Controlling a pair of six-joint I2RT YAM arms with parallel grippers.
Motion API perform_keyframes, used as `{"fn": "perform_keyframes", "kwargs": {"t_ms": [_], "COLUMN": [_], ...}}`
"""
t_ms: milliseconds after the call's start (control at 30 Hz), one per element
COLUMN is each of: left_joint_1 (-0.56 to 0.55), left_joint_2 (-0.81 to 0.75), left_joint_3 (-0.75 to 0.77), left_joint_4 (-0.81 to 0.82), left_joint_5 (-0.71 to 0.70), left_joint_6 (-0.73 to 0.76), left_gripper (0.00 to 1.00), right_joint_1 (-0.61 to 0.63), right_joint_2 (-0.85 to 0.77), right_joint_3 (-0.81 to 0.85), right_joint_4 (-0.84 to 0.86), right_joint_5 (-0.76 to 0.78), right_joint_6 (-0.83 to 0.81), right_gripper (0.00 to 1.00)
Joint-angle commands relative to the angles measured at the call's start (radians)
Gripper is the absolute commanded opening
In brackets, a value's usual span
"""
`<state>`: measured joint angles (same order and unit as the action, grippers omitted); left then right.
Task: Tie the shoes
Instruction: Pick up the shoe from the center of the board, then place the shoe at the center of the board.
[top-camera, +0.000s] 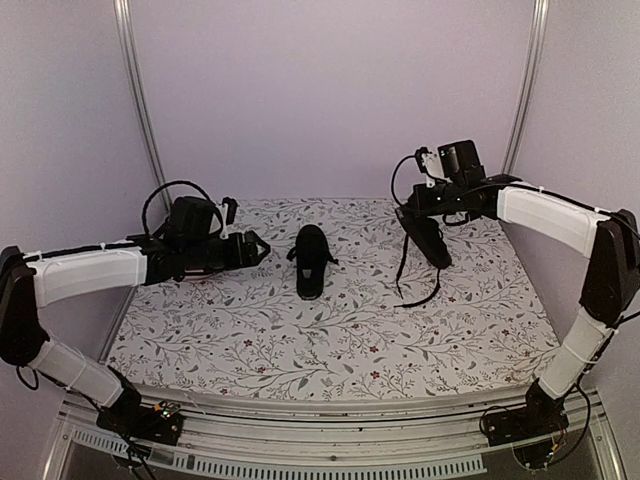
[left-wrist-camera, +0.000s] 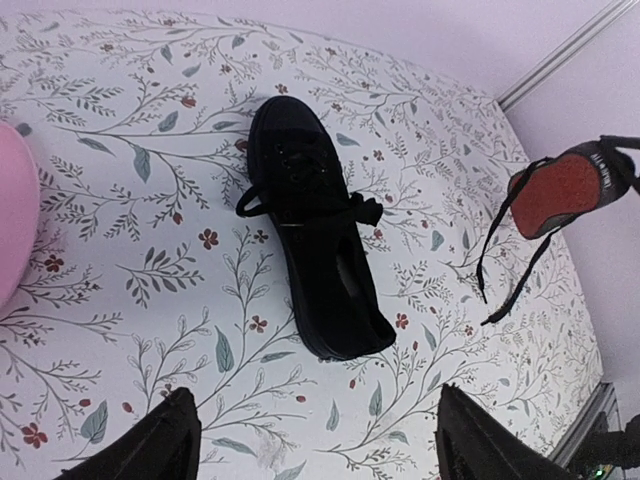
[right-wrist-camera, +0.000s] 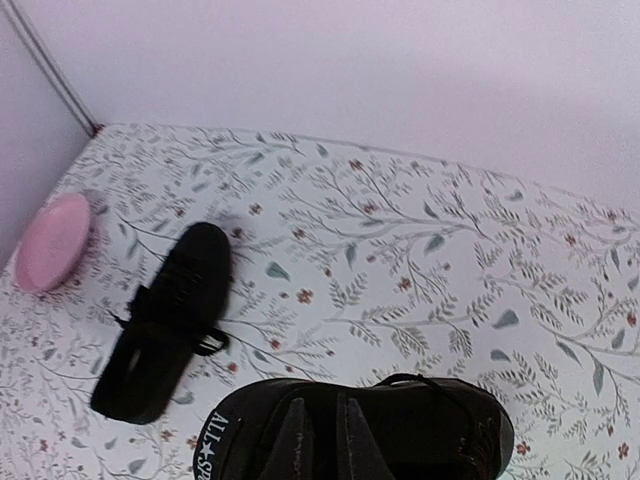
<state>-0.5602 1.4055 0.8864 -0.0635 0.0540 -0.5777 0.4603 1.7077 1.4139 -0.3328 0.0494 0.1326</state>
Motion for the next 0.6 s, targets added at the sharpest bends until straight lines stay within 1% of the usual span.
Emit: {"fn": "perform_keyframes", "kwargs": {"t_ms": [0, 167, 300, 400, 567], "left_joint_1": [0.021, 0.031, 0.037, 0.042, 0.052], "left_joint_2": [-0.096, -0.161, -0.212, -0.236, -0.245], "left_joint_3": [-0.052, -0.088, -0.127, -0.153, -0.176], "left_joint_4": [-0.010, -0.044, -0.051, -0.056, -0.059], "left_joint_5": [-0.003, -0.001, -0.012, -0.014, -0.016], "left_joint_6": [-0.018, -0.025, -0.038, -0.051, -0.060], "left_gripper": [0.81, 0.81, 0.81, 0.81, 0.81], "right_joint_1": [0.000, 0.000, 0.000, 0.000, 0.000], "right_joint_2": [-0.087, -0.074, -0.034, -0.004, 0.008], "right_joint_3": [0.057, 0.132, 0.221, 0.273, 0.267], "right_joint_4": [0.134, 0.197, 0.180, 0.156, 0.180], "right_joint_5": [-0.234, -0.329, -0.400, -0.510, -0.637], "right_joint_6": [-0.065, -0.080, -0.063, -0.018, 0.086], "right_gripper": [0.02, 0.02, 0.02, 0.02, 0.02]}}
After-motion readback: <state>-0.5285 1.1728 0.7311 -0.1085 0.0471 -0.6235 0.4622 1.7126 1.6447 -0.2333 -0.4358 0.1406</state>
